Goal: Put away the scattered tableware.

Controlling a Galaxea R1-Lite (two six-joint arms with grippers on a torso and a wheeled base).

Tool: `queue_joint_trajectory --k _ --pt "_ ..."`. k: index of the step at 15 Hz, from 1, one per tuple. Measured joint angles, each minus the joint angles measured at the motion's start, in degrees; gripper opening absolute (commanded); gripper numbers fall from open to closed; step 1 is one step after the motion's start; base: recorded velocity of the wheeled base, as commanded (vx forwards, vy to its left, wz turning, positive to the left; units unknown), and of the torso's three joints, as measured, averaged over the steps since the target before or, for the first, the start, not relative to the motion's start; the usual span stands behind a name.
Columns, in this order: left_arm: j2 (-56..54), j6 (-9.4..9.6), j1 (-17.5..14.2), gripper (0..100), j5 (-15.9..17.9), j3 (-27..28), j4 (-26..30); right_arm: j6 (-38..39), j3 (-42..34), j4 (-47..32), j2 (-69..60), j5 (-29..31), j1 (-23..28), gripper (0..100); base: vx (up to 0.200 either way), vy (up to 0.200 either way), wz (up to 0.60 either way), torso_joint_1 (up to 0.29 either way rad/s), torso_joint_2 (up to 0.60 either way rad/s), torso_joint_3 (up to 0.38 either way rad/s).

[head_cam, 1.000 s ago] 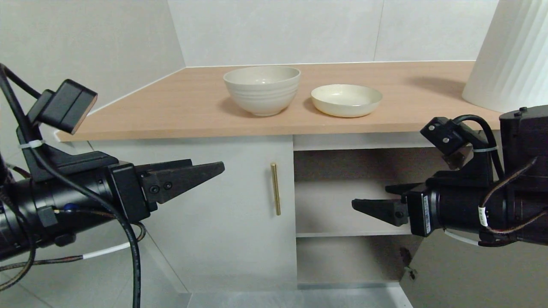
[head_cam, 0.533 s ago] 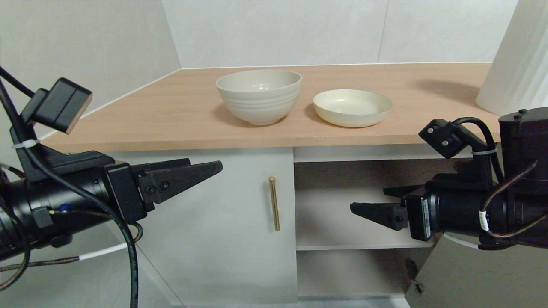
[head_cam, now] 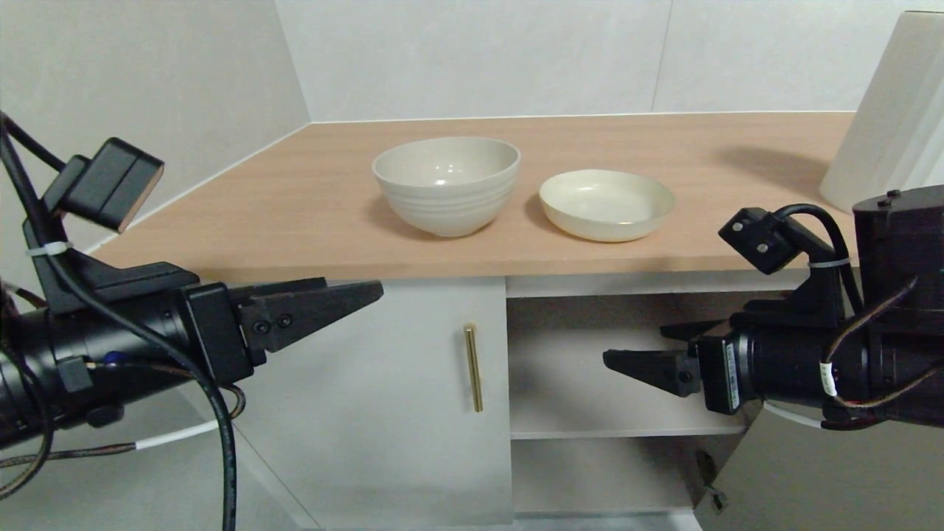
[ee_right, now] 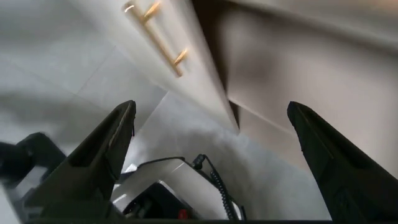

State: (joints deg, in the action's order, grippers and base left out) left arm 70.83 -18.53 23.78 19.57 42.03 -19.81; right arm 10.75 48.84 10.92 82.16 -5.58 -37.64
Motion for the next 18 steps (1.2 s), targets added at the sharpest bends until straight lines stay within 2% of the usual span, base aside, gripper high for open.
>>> queue_joint_trajectory --k 4,10,11,12,14,15,17,18 --pt "0.1 0.0 -1.2 100 -2.4 3.6 7.4 0.0 0.2 0.1 0.2 0.0 0.0 100 0.0 0.0 0.0 0.163 -0.51 -0.287" --pt "3.6 -0.46 -1.4 100 -1.9 5.5 7.5 0.1 0.2 0.1 0.8 0.2 0.2 100 0.0 0.0 0.0 0.191 -0.47 -0.282" --pt "4.8 -1.85 -1.4 100 -1.9 5.8 7.6 0.0 0.3 0.1 1.1 0.3 0.2 100 0.0 0.0 0.0 0.207 -0.48 -0.276" --pt "6.0 -4.11 -1.4 100 -1.9 6.4 8.4 0.1 0.3 0.2 1.4 0.3 0.3 100 0.0 0.0 0.0 0.212 -0.49 -0.276" --pt "7.9 -6.89 -1.4 100 -2.0 8.4 12.0 0.1 0.4 0.2 1.7 0.3 0.4 100 0.0 0.0 0.0 0.208 -0.46 -0.261" --pt "8.7 -8.68 -1.4 100 -2.2 10.1 15.2 0.1 0.5 0.2 1.9 0.3 0.5 100 0.0 0.0 0.0 0.1 -0.24 -0.134" --pt "10.7 -13.54 -1.4 100 -2.5 13.9 20.9 0.1 0.5 0.2 2.2 0.3 0.6 100 0.0 0.0 0.0 0.051 -0.1 -0.058" --pt "11.9 -15.06 -1.4 100 -2.5 15.5 22.3 0.1 0.6 0.2 2.5 0.3 0.7 100 0.0 0.0 0.0 0.0 0.0 0.0"
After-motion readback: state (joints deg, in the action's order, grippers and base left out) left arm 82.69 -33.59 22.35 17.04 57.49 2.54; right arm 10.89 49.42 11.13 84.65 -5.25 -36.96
